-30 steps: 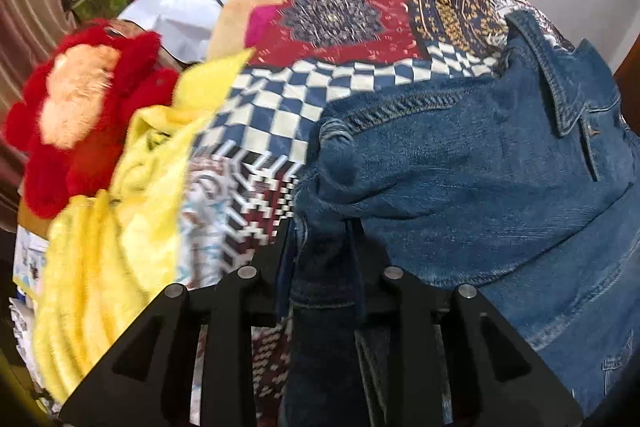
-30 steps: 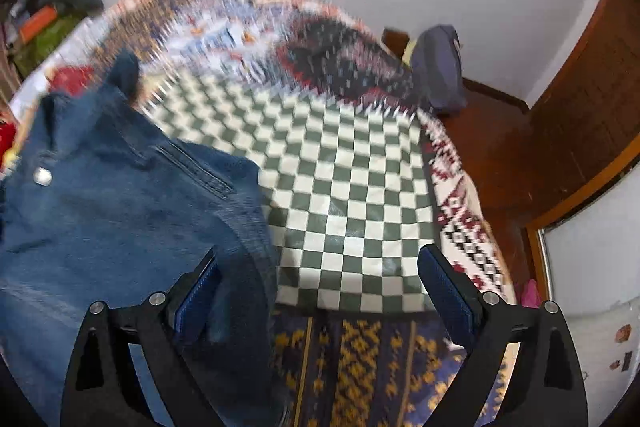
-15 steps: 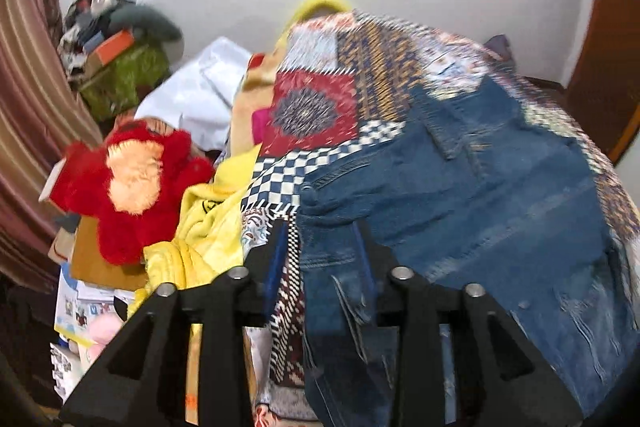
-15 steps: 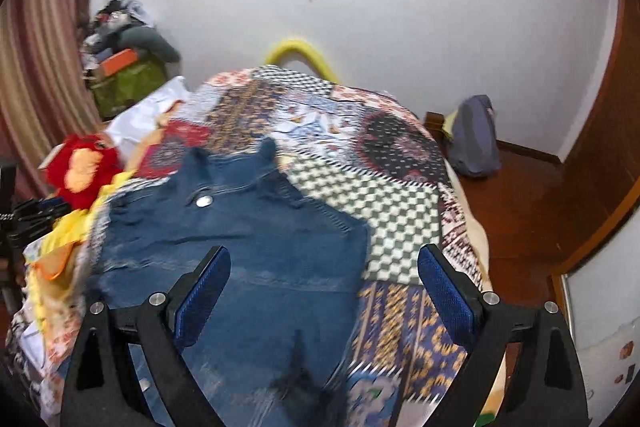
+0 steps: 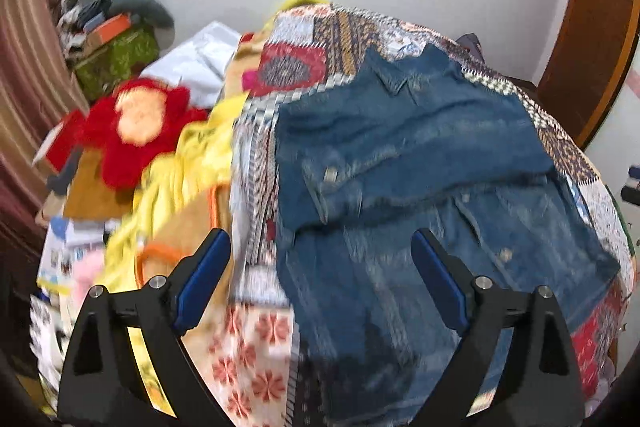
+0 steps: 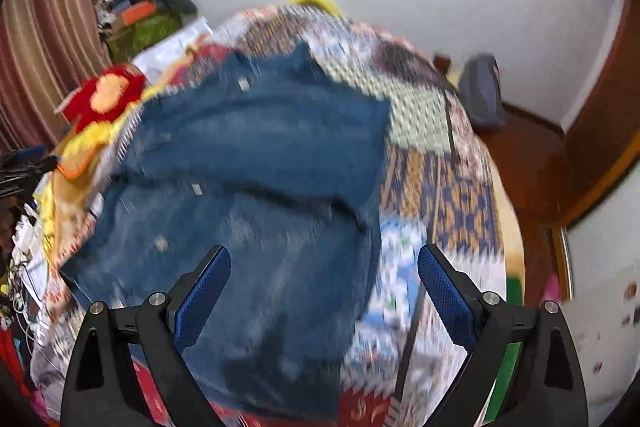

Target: Fold large clothes

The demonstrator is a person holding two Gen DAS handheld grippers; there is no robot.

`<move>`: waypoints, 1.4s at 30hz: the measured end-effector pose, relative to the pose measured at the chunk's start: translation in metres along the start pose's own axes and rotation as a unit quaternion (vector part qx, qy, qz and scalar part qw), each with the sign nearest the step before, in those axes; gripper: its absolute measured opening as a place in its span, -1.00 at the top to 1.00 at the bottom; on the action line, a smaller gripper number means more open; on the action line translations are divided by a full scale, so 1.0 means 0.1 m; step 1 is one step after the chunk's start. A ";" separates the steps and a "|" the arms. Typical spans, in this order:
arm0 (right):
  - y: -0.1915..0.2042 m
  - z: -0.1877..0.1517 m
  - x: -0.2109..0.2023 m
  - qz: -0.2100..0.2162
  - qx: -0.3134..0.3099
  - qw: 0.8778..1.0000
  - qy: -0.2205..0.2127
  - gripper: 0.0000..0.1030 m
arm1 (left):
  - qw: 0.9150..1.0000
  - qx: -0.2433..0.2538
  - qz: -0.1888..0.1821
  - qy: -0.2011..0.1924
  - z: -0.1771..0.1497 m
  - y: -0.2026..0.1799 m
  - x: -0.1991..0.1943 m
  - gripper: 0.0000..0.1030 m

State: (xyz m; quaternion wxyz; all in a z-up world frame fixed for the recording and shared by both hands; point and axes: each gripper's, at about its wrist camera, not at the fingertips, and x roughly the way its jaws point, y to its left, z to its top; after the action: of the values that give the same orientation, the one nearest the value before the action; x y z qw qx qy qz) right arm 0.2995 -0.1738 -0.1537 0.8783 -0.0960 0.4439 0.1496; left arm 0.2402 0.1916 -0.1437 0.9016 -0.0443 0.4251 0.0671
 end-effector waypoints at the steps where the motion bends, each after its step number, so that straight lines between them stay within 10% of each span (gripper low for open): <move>1: -0.03 -0.12 0.05 -0.002 0.009 1.000 0.014 -0.82 | 1.000 -0.006 0.001 0.006 -0.11 0.01 0.00 -0.79; 9: -0.23 -0.69 0.23 0.060 0.081 0.993 0.067 -0.82 | 0.992 -0.073 0.022 0.100 -1.01 0.21 0.26 -0.79; 16: -0.21 -0.96 0.38 0.070 0.123 0.986 0.092 -0.79 | 0.980 -0.148 -0.041 0.130 -1.33 0.18 0.34 -0.79; 23: -0.25 -1.00 0.47 0.132 0.169 0.971 0.103 -0.08 | 0.973 -0.142 -0.097 0.154 -1.35 -0.08 0.50 -0.37; 33: -0.23 -0.99 0.35 0.121 0.163 0.976 0.074 0.65 | 0.975 -0.165 -0.103 0.106 -1.30 0.05 0.34 0.60; 42: -0.11 -0.53 0.16 0.134 0.080 0.987 0.031 0.79 | 0.984 -0.133 -0.111 0.044 -0.75 0.07 0.07 0.75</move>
State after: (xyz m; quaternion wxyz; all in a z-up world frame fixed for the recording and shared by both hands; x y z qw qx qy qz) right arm 0.2729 -0.1976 -0.1977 0.8408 0.0309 0.4905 0.2270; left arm 0.1861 0.1890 -0.1969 0.8701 -0.2132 0.4439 0.0207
